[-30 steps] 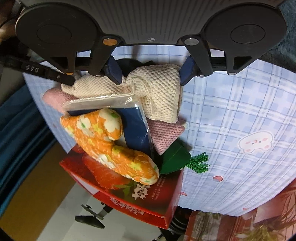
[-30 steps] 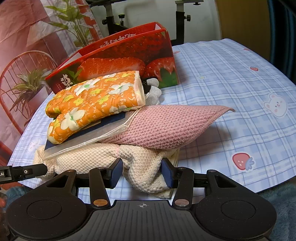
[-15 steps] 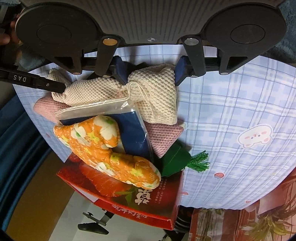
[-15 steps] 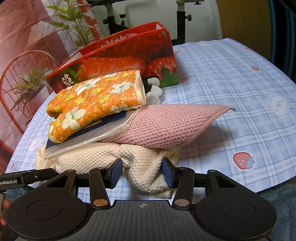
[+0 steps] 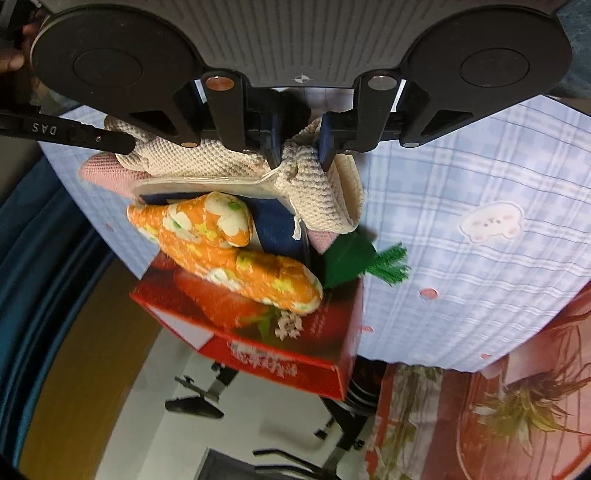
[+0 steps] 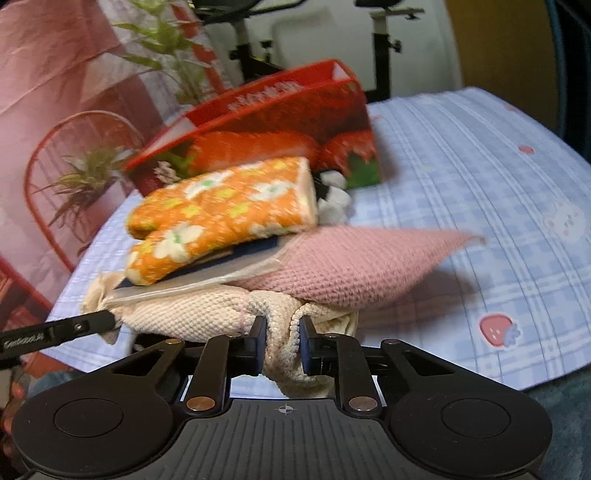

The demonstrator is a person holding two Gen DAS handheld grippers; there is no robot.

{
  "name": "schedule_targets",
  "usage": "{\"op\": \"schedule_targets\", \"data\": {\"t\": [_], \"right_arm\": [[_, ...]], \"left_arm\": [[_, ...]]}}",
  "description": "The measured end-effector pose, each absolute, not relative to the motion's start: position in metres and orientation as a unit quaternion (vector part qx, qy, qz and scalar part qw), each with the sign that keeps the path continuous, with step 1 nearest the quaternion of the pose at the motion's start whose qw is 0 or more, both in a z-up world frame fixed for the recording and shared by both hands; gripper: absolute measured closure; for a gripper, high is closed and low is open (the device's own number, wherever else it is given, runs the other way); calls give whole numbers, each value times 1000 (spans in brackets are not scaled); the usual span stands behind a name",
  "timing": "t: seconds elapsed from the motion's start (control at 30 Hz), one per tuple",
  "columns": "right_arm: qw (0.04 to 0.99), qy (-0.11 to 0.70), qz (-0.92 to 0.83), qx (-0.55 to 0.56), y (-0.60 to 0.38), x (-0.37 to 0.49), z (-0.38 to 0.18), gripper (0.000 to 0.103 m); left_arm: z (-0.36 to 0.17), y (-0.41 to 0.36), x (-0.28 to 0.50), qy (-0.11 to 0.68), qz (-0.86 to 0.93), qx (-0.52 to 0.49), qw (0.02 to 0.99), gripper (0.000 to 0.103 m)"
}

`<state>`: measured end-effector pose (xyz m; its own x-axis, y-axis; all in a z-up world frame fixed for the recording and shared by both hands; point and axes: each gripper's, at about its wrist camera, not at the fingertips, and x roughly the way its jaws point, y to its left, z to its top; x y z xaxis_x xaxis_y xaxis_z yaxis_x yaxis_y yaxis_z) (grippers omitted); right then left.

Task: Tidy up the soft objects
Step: 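Grasp the cream knitted towel with the left and right grippers and lift, then carry the cream towel into the red box and open both grippers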

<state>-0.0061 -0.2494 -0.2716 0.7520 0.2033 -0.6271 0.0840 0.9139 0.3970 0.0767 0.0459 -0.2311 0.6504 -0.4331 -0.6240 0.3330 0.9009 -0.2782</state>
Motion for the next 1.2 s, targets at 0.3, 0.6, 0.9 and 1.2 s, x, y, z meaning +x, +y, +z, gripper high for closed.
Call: {"op": "schedule_targets", "data": {"t": [0.3,0.6,0.9,1.2], "right_arm": [[928,309,67,198,-243,-9,-243,87],[948,254,87,172,-236,-14,-209,88],[959,216,101,156,-230,-9,-183,89],[966,194,102,138,-231,4,-169,89]], "left_arm": [[-204,49,65,320,-187,-57,927,81],[-181,53,54,270,-185,-51,944,81],[-157,59,50,225,-177,-61,956,81],[-142,52,62,212,-183,-63,958,81]]}}
